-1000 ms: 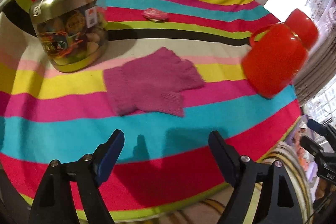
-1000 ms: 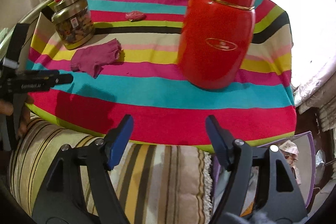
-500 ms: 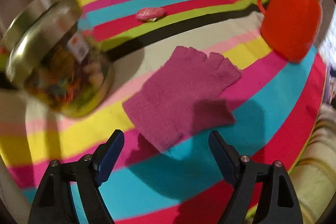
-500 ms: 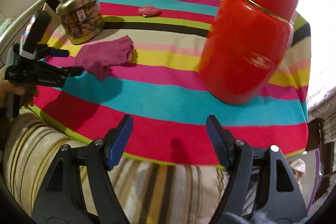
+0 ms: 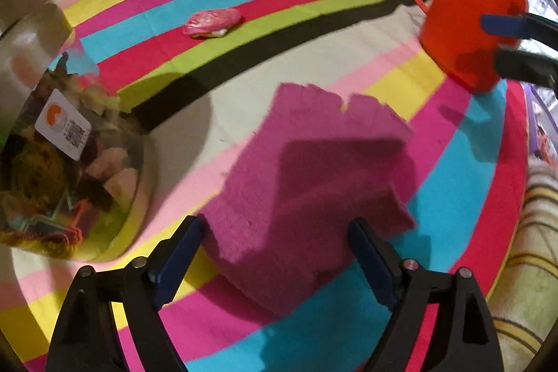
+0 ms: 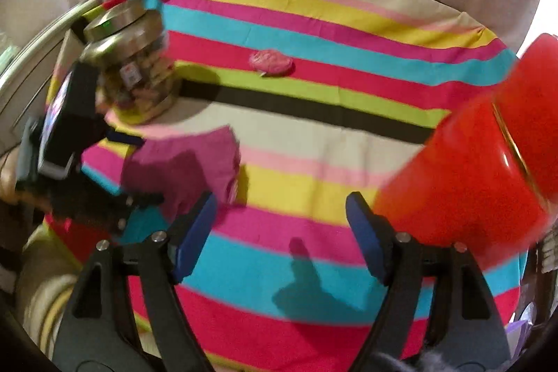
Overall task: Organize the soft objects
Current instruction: 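Lower the left tool onto the pink knit glove and close on it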
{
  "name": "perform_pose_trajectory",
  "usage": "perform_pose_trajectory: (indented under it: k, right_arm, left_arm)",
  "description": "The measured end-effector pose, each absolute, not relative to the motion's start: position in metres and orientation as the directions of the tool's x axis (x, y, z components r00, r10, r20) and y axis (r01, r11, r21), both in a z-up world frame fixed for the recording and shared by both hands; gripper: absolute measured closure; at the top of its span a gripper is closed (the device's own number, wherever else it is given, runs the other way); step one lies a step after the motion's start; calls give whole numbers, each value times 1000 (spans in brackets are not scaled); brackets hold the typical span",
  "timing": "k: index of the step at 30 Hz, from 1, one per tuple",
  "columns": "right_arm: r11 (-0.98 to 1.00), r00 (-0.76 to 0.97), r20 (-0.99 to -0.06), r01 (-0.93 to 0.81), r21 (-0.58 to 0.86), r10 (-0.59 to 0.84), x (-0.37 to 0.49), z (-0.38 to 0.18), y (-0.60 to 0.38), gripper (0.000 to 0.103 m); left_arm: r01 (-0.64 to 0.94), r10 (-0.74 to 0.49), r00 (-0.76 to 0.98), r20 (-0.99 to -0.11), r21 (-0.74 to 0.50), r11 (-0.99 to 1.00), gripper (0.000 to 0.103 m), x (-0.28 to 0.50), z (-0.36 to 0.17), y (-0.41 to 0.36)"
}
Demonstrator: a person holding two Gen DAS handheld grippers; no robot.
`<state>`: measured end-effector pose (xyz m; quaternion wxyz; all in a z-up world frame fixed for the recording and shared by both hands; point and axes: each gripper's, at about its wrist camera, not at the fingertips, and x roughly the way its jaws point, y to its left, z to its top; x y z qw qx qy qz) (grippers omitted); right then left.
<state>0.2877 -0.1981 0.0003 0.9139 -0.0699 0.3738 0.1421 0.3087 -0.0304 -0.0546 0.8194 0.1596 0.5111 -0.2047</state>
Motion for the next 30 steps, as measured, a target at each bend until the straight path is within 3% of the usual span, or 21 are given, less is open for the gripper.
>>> perform_pose_trajectory:
  k: [8, 16, 19, 26, 30]
  right_arm:
    - [973, 707, -686, -231, 6, 172, 366, -1, -182, 22]
    - [978, 708, -684, -204, 40, 176, 428, -16, -165, 22]
    - [978, 710, -681, -202, 50, 181, 445, -23, -159, 22]
    - [969, 714, -667, -242, 54, 216, 486, -34, -132, 21]
    - [957, 715, -656, -286, 43, 243, 502, -39, -120, 15]
  left_arm:
    - [478, -157, 430, -889, 77, 875, 21, 309, -59, -36]
    - [477, -130, 452, -882, 116, 871, 66, 293, -50, -40]
    - [444, -157, 454, -877, 70, 893, 81, 292, -46, -30]
    - [392, -208, 458, -864, -14, 920, 86, 282, -40, -22]
    - [382, -230, 464, -855, -41, 923, 87, 276, -34, -27]
